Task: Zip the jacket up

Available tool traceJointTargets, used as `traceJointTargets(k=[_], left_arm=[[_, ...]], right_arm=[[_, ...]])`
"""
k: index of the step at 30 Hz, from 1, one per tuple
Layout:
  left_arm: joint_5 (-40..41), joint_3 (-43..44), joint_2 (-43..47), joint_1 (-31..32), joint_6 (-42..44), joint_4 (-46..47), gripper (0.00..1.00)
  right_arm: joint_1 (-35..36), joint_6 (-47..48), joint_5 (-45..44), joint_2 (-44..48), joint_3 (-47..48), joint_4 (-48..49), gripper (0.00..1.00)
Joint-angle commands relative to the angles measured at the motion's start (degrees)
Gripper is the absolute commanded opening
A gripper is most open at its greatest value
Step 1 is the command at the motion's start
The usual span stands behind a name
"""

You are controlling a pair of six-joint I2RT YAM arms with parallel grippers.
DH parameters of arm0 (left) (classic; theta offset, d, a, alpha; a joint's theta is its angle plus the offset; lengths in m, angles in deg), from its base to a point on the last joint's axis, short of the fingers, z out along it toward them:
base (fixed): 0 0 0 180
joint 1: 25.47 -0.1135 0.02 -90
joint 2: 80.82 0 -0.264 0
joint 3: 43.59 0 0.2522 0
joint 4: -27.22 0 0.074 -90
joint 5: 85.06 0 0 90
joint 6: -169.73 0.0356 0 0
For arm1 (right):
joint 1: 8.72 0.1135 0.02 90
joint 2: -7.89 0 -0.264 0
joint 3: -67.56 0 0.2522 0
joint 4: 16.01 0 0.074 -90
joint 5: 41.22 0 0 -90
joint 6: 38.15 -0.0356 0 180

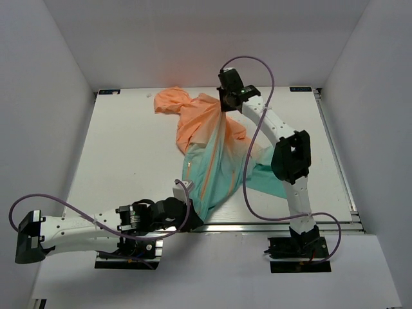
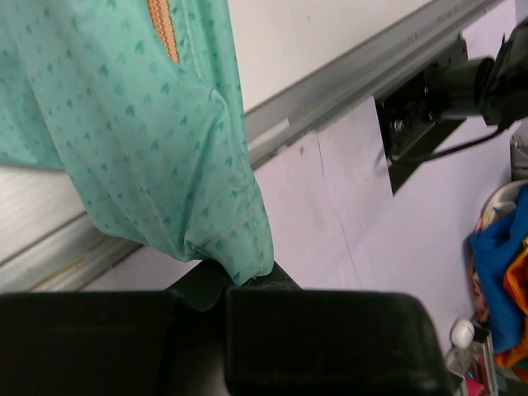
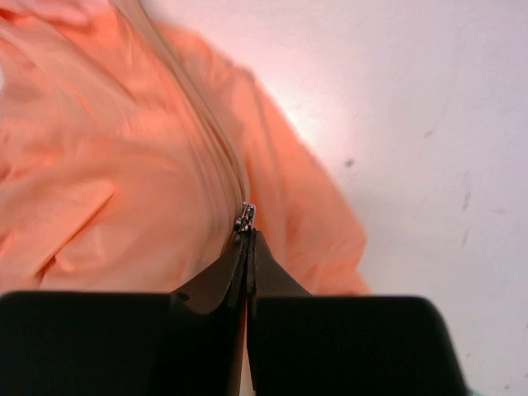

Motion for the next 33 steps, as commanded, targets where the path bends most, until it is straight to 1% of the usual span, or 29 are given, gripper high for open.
traceJointTargets(k=[1,4,6,10,13,16,19,22,25,28,29,30,32,33], left_arm=[[-6.8,-1.7,2.3,3.1,-4.5,-4.4,0.0],[-8.7,-4.2,4.0,5.0,-8.1,-4.7,0.0],[-8.9,-4.5,4.6,5.6,-9.4,-5.7,0.0],[-7.4,-2.7,5.2,6.6,-10.3,-11.3,0.0],[-5.3,-1.5,5.2,6.5,-9.9,-11.7,0.0],[-5.3,-1.9,4.8,6.6,-10.2,-10.2,0.0],[-6.8,-2.7,4.8,6.8,-11.3,-10.4,0.0],[-6.6,-3.2,6.0,7.2,-12.1,-11.6,0.0],[-6.6,-3.4,6.8,7.2,-12.3,-13.1,0.0],[-6.0,-2.5,6.5,7.3,-12.3,-15.0,0.0],[-5.5,-2.2,6.1,7.3,-12.1,-15.2,0.0],[-4.0,-1.4,5.4,7.3,-12.0,-15.5,0.0],[-2.1,-0.1,4.0,7.3,-11.7,-15.5,0.0],[-0.1,1.5,3.2,7.3,-11.4,-16.0,0.0]], right_arm=[[-5.3,1.9,-7.5,-0.9,4.8,11.3,0.0],[-7.9,3.5,-8.6,-1.7,5.0,17.2,0.0],[-9.0,4.6,-8.9,-3.1,6.8,19.4,0.0],[-10.9,8.5,-8.1,-6.4,11.8,22.0,0.0],[-10.9,9.5,-5.3,-6.1,10.1,23.5,0.0],[-10.9,10.6,-5.3,-6.2,9.7,26.1,0.0],[-10.9,13.7,-9.3,-8.1,11.3,28.7,0.0],[-11.2,17.5,-12.8,-9.9,13.4,32.4,0.0],[-11.8,20.6,-16.3,-10.6,13.2,37.2,0.0],[-12.3,22.8,-16.5,-11.0,13.6,37.8,0.0],[-12.2,23.3,-13.7,-10.2,13.1,37.7,0.0],[-12.3,23.3,-11.5,-9.4,10.1,37.6,0.0],[-12.1,22.7,-2.9,-6.3,6.1,37.5,0.0],[-11.7,22.6,0.0,-5.4,1.9,37.5,0.0]])
